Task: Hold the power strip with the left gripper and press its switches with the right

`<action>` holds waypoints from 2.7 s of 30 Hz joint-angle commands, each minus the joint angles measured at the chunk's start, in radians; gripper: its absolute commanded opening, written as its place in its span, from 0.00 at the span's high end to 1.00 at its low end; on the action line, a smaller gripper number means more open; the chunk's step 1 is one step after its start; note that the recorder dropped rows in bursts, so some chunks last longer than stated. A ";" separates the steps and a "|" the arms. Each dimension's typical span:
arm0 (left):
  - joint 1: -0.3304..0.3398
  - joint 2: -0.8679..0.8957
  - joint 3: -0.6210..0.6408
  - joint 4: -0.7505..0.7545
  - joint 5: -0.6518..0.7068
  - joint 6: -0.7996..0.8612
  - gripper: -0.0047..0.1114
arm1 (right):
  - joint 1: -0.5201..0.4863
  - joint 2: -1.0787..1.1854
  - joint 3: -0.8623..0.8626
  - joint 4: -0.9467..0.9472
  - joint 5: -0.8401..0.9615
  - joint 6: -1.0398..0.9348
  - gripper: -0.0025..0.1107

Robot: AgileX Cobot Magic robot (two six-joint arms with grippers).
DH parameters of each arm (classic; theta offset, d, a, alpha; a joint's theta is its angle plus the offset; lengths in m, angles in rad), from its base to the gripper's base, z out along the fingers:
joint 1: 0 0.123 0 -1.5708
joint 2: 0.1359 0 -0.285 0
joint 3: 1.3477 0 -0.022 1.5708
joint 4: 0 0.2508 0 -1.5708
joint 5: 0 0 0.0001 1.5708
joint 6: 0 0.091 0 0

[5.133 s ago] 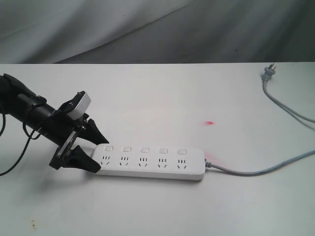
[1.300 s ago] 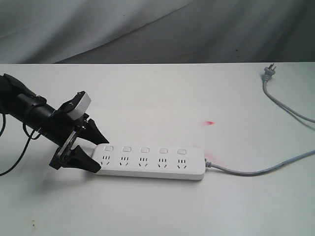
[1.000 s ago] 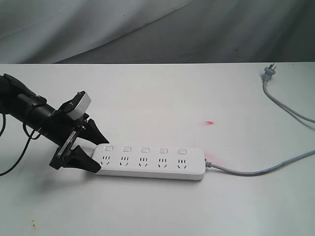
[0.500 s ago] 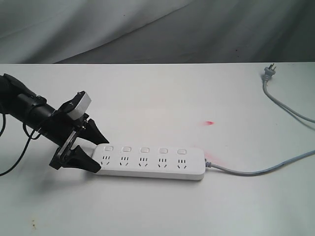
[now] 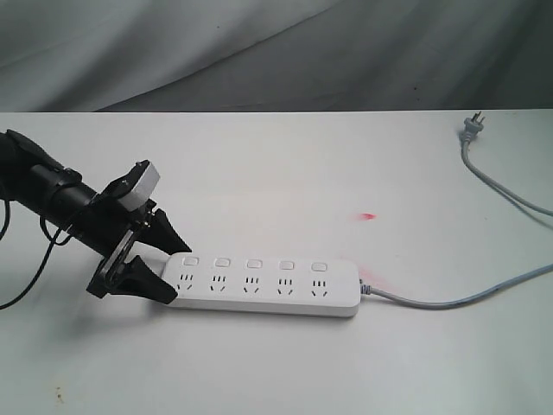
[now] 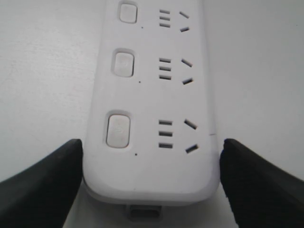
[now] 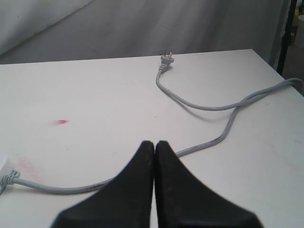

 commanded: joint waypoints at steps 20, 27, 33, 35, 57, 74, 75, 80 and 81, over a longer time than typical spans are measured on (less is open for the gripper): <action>0.001 0.014 0.002 0.030 -0.043 0.001 0.54 | -0.008 -0.006 0.003 -0.012 0.003 0.007 0.98; 0.001 0.014 0.002 0.030 -0.043 0.001 0.54 | -0.008 -0.006 0.003 -0.012 0.003 0.007 0.98; 0.001 0.014 0.002 0.030 -0.043 0.001 0.54 | -0.008 -0.006 0.003 -0.012 0.003 0.007 0.98; 0.001 0.014 0.002 0.030 -0.043 0.001 0.54 | -0.008 -0.006 0.003 -0.012 0.003 0.007 0.98; 0.001 0.002 0.002 -0.054 0.013 -0.008 0.07 | -0.008 -0.006 0.003 -0.012 0.003 0.007 0.98; 0.001 -0.467 0.002 -0.228 0.010 -0.141 0.96 | -0.008 -0.006 0.003 -0.012 0.003 0.007 0.98; 0.001 -0.496 0.002 -0.241 0.010 -0.197 0.96 | -0.008 -0.006 0.003 -0.012 0.003 0.007 0.98; 0.001 -0.617 0.002 -0.299 0.012 -0.500 0.96 | -0.008 -0.006 0.003 -0.012 0.003 0.007 0.98; 0.001 -0.637 0.002 -0.315 0.022 -0.591 0.96 | -0.008 -0.006 0.003 -0.012 0.003 0.007 0.98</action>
